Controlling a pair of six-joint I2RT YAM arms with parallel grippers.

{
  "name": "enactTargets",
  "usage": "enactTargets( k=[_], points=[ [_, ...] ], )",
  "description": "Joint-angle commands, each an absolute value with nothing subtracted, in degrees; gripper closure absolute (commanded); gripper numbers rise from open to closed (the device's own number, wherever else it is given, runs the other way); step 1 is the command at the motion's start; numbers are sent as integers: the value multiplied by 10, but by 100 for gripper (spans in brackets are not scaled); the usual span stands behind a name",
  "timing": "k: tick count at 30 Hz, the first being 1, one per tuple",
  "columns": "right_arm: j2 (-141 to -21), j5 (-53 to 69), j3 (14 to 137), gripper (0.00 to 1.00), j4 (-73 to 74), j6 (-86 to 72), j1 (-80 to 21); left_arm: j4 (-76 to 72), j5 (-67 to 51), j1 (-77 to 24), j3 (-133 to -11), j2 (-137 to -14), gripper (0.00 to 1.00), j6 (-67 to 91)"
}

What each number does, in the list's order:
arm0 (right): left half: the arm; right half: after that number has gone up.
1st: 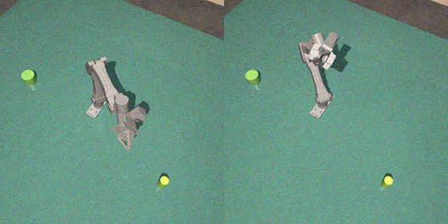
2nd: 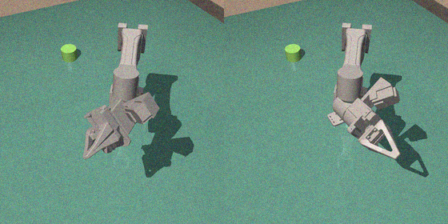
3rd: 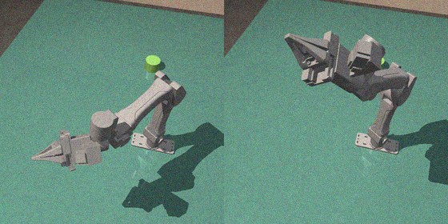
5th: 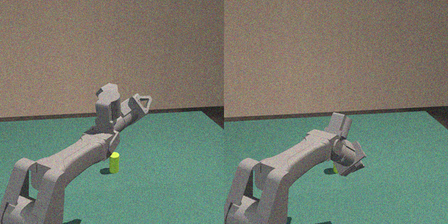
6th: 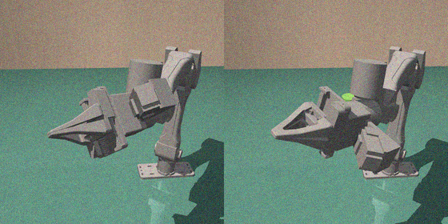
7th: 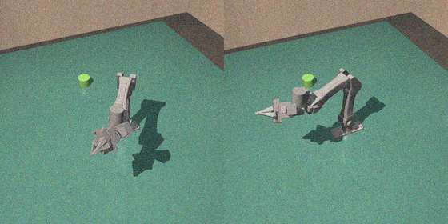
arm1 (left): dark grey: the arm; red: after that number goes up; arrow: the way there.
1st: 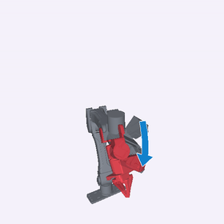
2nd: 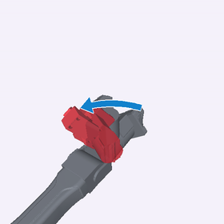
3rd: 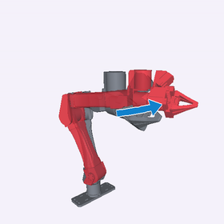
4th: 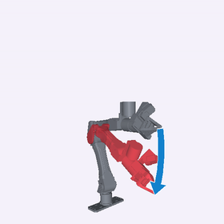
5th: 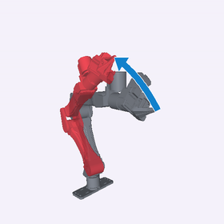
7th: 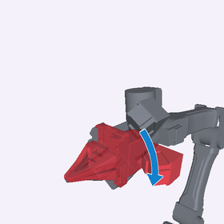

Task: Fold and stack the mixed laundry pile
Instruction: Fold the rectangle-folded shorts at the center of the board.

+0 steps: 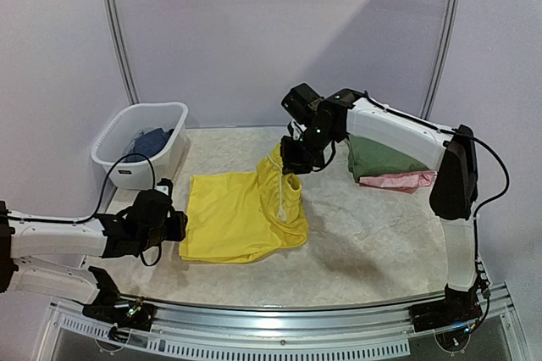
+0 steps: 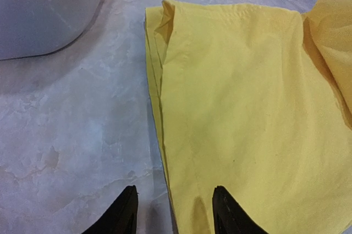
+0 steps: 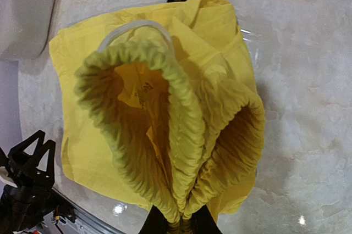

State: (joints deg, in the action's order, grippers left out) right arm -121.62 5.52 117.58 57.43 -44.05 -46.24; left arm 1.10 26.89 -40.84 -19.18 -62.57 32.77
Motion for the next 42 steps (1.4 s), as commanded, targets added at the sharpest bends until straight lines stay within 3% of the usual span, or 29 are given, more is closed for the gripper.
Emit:
enactTargets(
  k=[1, 11, 23, 42],
  points=[
    [-1211, 5, 1185, 100, 646, -394, -460, -30, 240, -401, -190, -644, 53, 338],
    [-1189, 62, 1200, 100, 622, -363, -451, -6, 284, -386, -210, -689, 54, 377],
    [-1297, 181, 1203, 100, 431, -461, -476, -96, 239, -376, -214, -832, 68, 408],
    [-1384, 209, 1241, 96, 291, -561, -526, -112, 215, -376, -215, -839, 76, 388]
  ],
)
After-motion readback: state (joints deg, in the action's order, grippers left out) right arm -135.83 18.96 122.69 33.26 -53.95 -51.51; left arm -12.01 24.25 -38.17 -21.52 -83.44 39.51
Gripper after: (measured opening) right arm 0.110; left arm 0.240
